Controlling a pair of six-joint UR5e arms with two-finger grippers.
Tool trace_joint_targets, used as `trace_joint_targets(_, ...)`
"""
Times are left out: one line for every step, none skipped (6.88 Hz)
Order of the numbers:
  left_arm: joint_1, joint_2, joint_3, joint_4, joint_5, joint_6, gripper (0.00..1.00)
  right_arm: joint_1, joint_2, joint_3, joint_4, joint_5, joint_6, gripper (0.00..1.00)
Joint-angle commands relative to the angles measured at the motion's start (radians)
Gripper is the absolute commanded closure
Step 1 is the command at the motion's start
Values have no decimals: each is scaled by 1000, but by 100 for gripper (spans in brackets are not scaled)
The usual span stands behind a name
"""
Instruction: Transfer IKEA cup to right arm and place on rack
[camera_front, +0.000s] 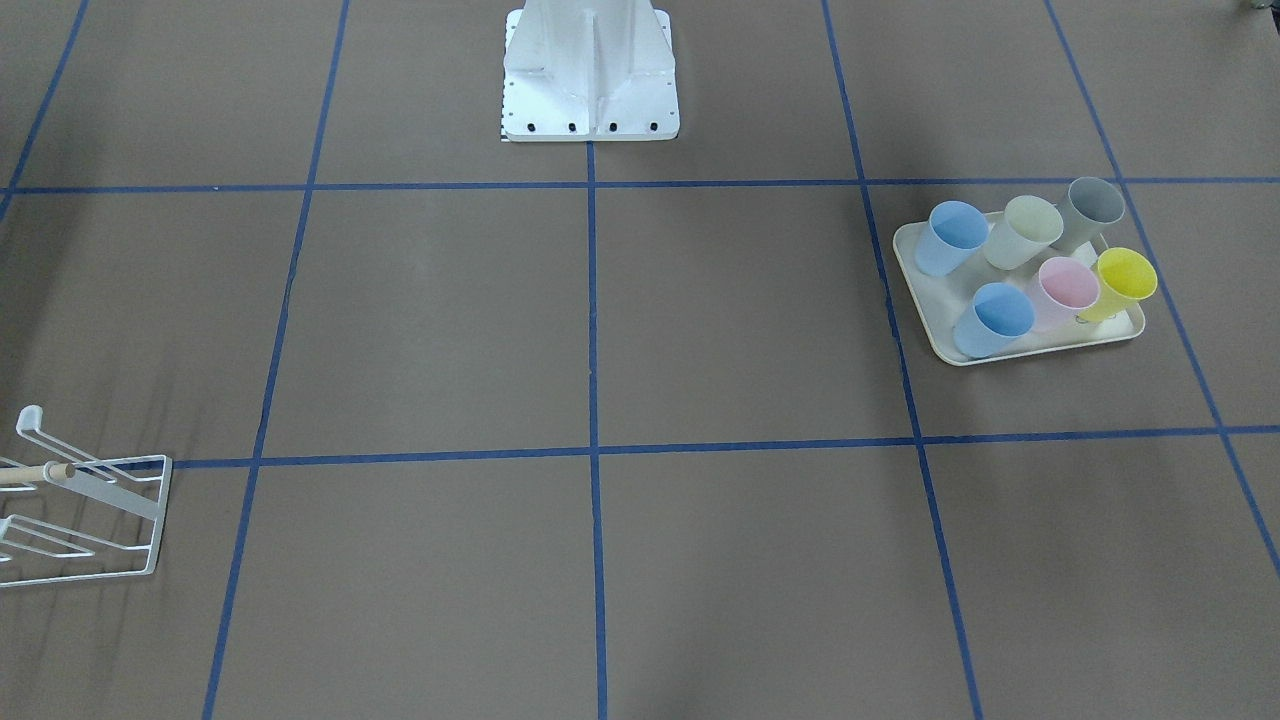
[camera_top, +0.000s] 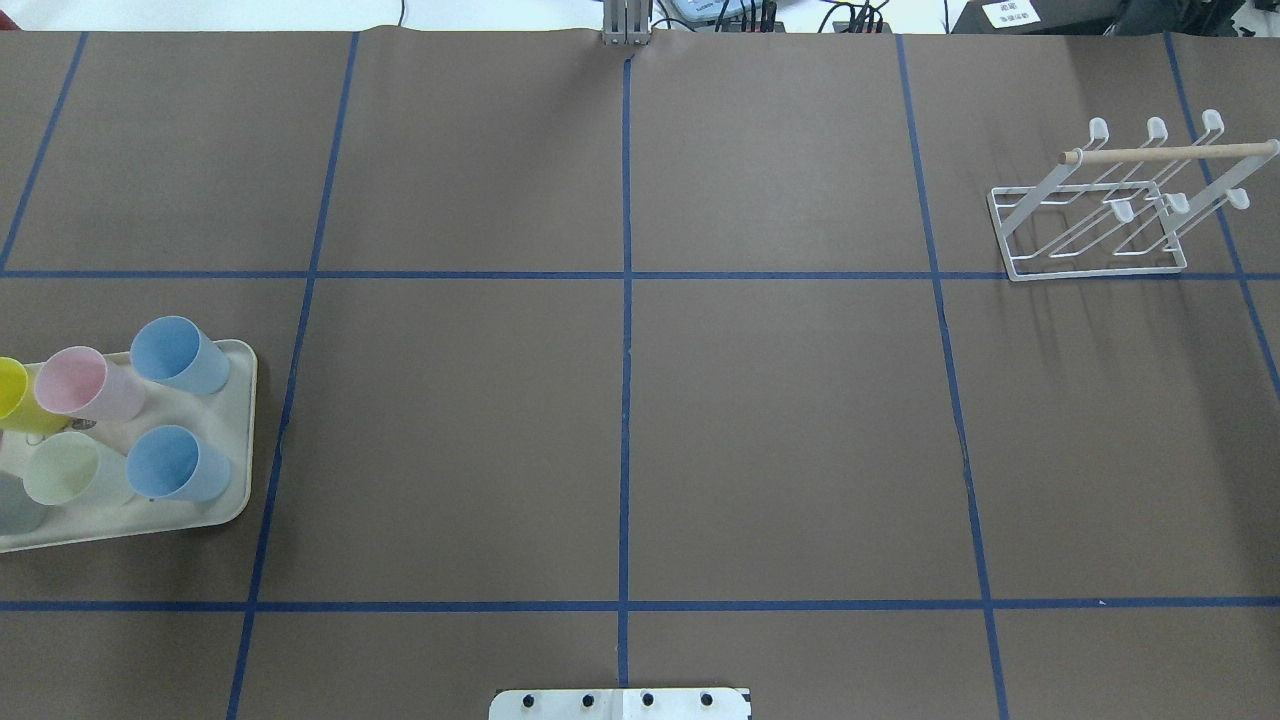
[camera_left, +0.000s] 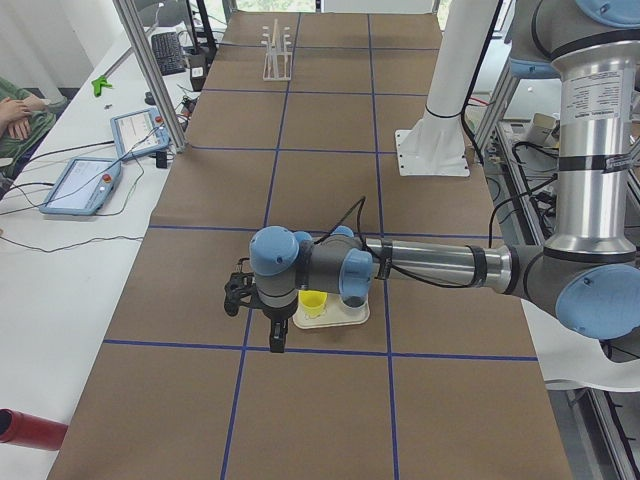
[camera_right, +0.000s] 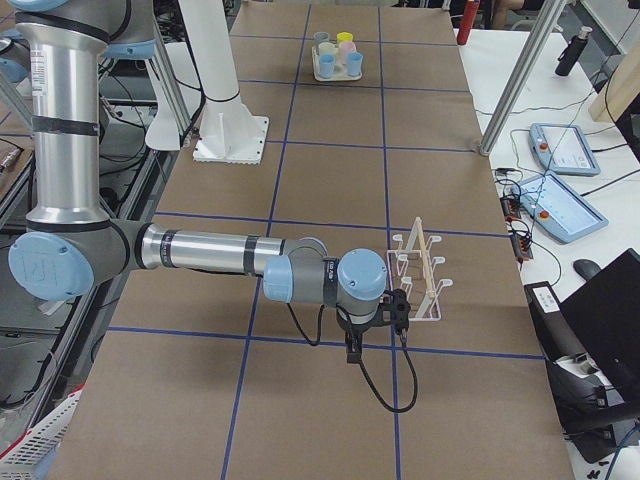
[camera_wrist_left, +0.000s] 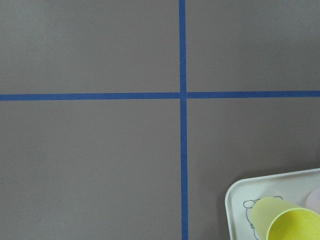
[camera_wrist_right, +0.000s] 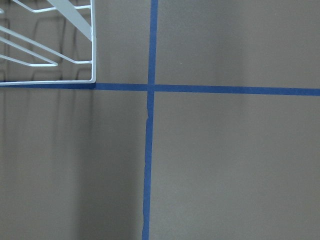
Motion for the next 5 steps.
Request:
trace_joint_targets(0, -1, -1, -2, -1, 1, 0, -2, 7, 2, 2, 0, 1, 0)
trace_joint_targets(0, -1, -2, -2, 0, 1, 0, -2, 12, 2, 2, -1, 1, 0)
trace_joint_targets(0, -1, -5, -2, -1, -1, 0, -2, 18, 3, 3, -1, 1, 0)
trace_joint_targets(0, -4, -22, 0, -3, -1, 0, -2, 21, 32, 3, -1, 3, 0)
trace_joint_targets(2, -8, -45, 0, -1, -2, 0, -2, 22, 72, 2, -3, 1, 0)
